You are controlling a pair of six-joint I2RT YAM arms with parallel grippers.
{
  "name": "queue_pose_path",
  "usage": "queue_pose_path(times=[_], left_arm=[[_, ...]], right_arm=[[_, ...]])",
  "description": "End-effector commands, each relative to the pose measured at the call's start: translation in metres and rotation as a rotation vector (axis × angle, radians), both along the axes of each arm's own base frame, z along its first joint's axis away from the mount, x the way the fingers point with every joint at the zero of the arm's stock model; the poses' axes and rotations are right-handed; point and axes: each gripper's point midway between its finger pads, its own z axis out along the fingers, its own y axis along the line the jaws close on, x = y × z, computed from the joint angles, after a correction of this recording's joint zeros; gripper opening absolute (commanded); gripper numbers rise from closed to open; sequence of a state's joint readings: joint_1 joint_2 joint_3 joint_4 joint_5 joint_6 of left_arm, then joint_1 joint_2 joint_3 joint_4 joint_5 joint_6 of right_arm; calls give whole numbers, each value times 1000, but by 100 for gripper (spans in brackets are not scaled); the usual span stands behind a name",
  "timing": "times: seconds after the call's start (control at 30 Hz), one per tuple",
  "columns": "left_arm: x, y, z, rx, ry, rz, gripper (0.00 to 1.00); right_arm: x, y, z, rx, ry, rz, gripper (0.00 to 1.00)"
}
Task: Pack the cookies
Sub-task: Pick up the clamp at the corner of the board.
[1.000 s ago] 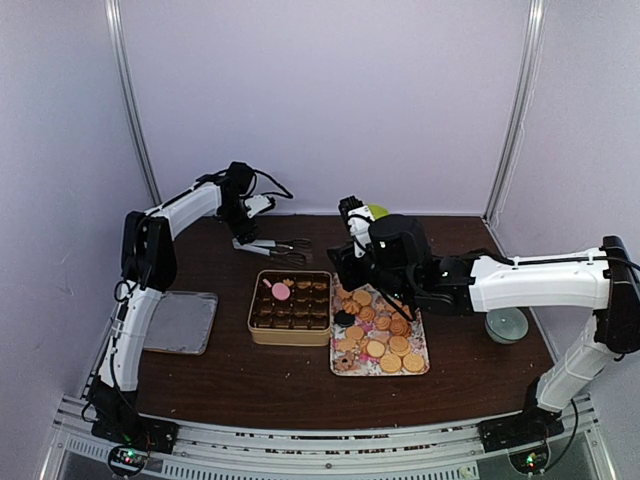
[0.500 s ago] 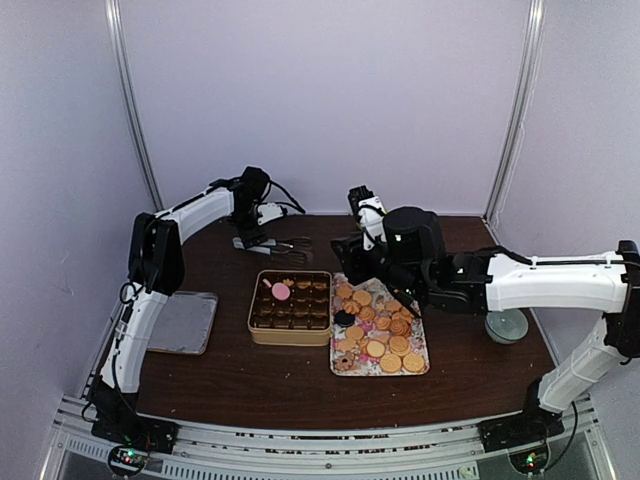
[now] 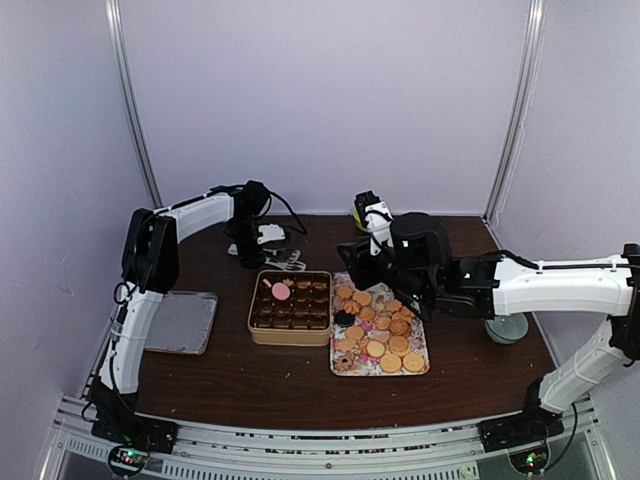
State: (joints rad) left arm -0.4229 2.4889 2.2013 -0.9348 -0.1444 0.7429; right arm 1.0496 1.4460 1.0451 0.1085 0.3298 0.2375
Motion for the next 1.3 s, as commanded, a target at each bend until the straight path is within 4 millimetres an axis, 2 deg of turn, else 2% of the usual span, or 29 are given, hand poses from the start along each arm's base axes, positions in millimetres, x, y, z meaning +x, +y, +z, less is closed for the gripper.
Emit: queue_pose_path(times=[0.0, 0.17, 0.33, 0.5, 0.7, 0.93, 1.07, 1.13, 1.27], left_arm=[[-9, -14, 16, -64, 31, -43, 74], [-9, -19, 20, -85, 33, -64, 60], [-9, -15, 28, -76, 17, -54, 47], [-8, -9, 36, -65, -10, -28, 41], [2, -2, 43, -51, -69, 36, 26], [18, 6, 69, -53, -180, 119, 17], [23, 10, 63, -25, -202, 131, 10], [24, 12, 58, -11, -201, 135, 4], [22, 12, 49, -1, -183, 126, 3]], right_arm=[[-6, -6, 14, 46, -15, -5, 39], [-7, -8, 17, 51, -19, -7, 38], [-6, -7, 18, 54, -16, -5, 38], [-5, -3, 22, 55, -16, -3, 37], [-6, -4, 22, 58, -12, 1, 37], [-7, -6, 25, 66, -18, -3, 36], [-9, -7, 26, 69, -18, -1, 36], [-9, -9, 26, 68, -18, -4, 36], [-10, -11, 28, 69, -22, -8, 36]])
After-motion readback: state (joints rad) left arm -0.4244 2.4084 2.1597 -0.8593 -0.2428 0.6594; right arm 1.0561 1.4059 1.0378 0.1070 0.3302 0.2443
